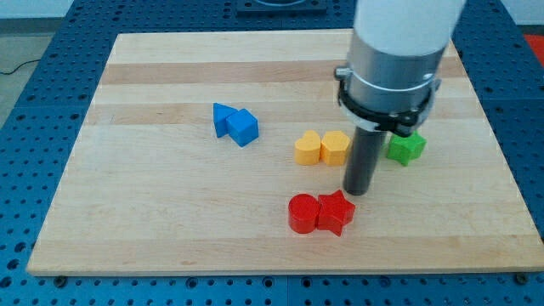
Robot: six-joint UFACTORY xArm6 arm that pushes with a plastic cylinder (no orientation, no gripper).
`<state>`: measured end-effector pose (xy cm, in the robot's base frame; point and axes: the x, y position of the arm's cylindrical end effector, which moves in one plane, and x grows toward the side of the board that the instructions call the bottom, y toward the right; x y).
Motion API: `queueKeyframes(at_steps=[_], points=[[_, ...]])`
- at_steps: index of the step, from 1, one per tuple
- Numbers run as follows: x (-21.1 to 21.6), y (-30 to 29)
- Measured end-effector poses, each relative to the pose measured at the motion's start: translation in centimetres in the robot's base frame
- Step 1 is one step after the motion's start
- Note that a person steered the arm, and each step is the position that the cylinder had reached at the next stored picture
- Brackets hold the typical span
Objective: Move the yellow blocks into the green circle
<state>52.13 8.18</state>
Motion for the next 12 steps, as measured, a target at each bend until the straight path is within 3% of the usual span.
queueKeyframes(at_steps=[4,5,11,12], points=[[-2.7,-11.5],[-5.2,-11.5],[-3.7,-7.7],[-2.1,-1.7]])
